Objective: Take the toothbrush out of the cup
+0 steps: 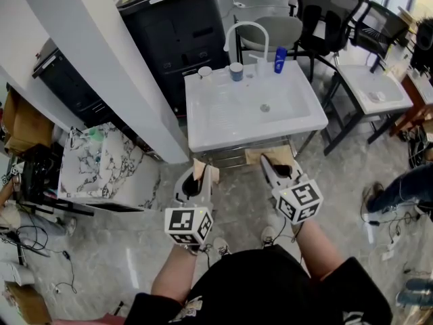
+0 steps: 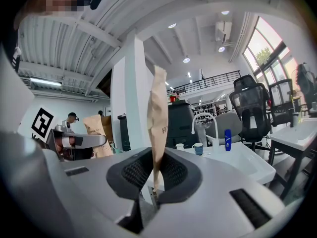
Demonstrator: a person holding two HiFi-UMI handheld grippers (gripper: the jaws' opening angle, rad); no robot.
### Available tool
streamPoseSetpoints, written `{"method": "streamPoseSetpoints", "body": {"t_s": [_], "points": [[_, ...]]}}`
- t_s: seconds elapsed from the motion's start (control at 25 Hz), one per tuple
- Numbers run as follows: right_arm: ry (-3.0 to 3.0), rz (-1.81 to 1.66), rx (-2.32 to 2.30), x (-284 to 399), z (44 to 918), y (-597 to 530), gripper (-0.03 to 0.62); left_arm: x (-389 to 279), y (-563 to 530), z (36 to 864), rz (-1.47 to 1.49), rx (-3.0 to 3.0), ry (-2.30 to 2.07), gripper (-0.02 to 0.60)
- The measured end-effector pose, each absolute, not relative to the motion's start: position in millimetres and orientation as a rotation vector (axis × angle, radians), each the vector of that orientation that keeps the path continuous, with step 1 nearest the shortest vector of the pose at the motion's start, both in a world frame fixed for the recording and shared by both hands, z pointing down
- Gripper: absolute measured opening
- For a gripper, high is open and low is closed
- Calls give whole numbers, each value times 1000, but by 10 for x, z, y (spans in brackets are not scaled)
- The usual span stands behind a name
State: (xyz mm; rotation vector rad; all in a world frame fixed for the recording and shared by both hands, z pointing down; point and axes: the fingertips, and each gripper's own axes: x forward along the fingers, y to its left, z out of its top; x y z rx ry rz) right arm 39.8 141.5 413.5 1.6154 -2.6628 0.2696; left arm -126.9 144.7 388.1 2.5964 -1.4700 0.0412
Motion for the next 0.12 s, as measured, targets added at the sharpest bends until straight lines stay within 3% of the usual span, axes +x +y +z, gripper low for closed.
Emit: {"method": "streamPoseSetpoints", "body": {"t_s": [0.12], "points": [[-2664, 271, 1610, 402, 4150, 1409, 34, -1261, 1439, 3884, 42, 2596, -1470, 49]]}}
